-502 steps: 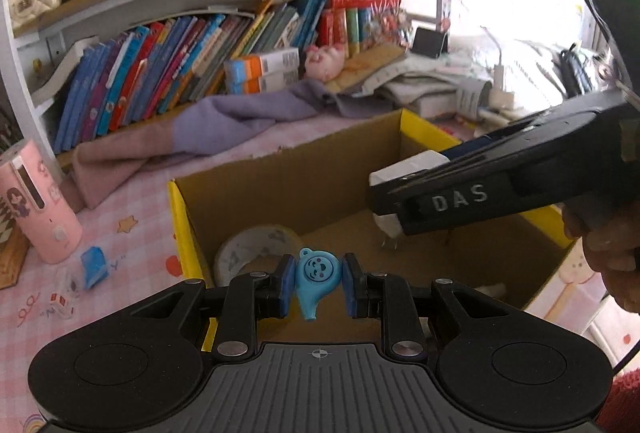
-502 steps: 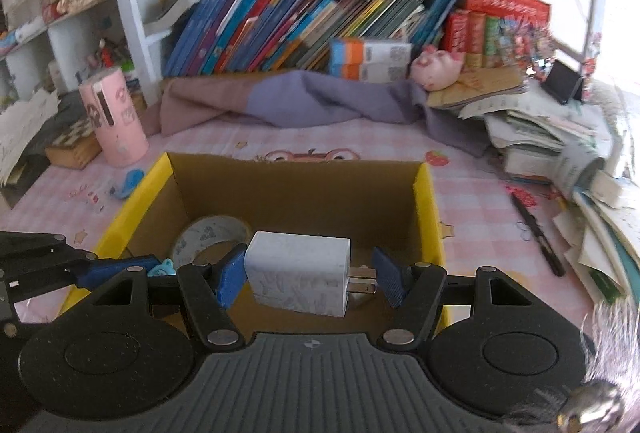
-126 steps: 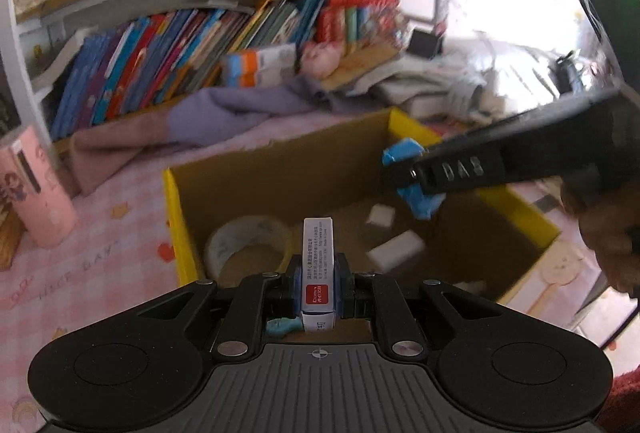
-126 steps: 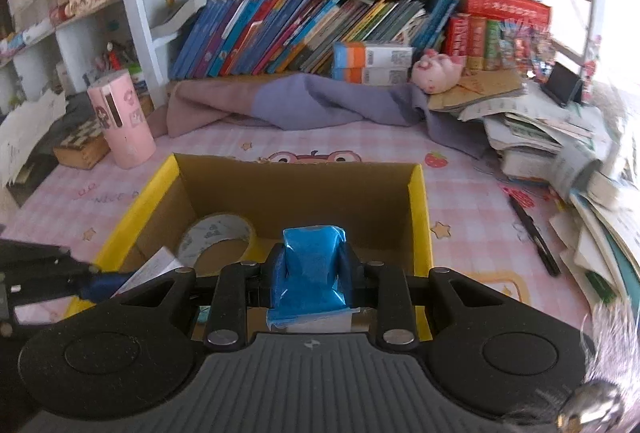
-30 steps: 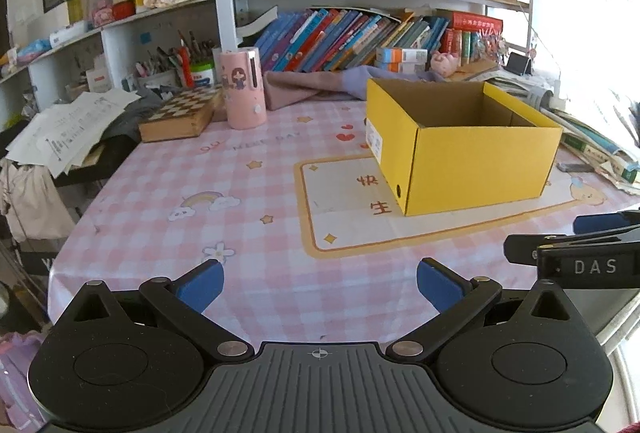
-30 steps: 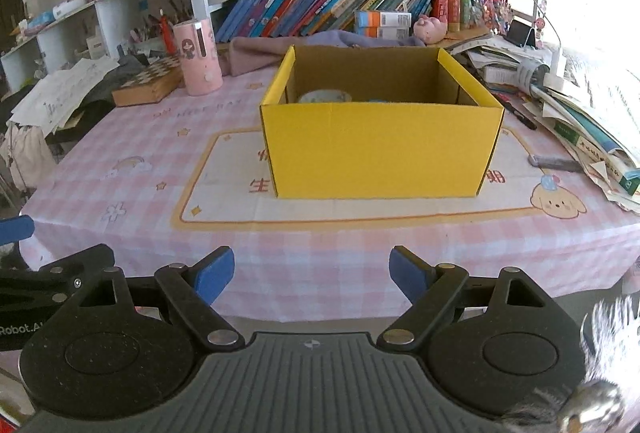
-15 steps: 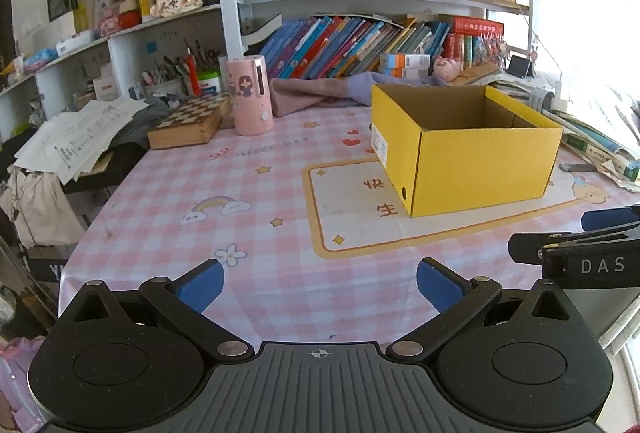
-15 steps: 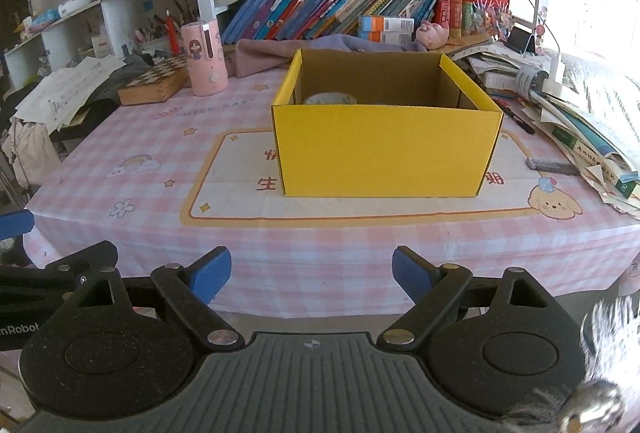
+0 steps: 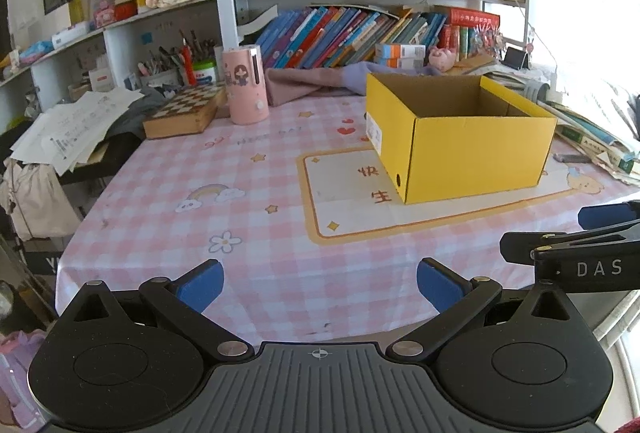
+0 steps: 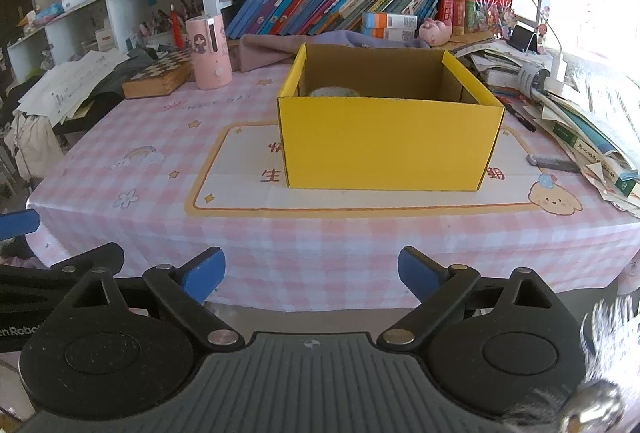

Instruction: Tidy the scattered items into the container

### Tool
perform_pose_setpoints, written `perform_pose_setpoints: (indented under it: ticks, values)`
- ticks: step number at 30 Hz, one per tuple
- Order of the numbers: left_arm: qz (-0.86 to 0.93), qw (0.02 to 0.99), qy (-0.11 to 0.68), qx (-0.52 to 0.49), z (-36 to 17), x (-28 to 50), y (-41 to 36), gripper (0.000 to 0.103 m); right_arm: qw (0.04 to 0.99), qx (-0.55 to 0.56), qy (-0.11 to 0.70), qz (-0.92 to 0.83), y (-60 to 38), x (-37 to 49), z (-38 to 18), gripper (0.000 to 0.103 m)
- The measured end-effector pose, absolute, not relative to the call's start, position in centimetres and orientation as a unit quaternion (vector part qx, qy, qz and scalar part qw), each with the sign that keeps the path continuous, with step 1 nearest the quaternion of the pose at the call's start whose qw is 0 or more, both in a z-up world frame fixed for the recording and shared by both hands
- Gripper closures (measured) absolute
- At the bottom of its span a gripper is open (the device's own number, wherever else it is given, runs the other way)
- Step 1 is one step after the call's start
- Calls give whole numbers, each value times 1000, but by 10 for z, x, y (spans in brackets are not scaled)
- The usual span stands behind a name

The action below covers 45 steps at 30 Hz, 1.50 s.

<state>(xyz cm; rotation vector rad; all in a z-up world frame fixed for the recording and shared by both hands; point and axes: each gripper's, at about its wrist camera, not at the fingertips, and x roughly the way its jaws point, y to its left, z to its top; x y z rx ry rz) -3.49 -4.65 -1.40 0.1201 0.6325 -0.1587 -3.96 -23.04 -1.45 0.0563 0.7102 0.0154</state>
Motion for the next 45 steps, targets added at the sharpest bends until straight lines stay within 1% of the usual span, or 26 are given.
perform_pose_setpoints:
  ticks: [33, 45]
  values:
    - [-87, 942, 321, 52, -18, -23, -46, 0, 933, 23, 360, 7, -229, -29, -20, 8]
    - [-98, 938, 331, 31, -21, -19, -41, 0, 931, 22, 366, 9, -227, -25, -21, 8]
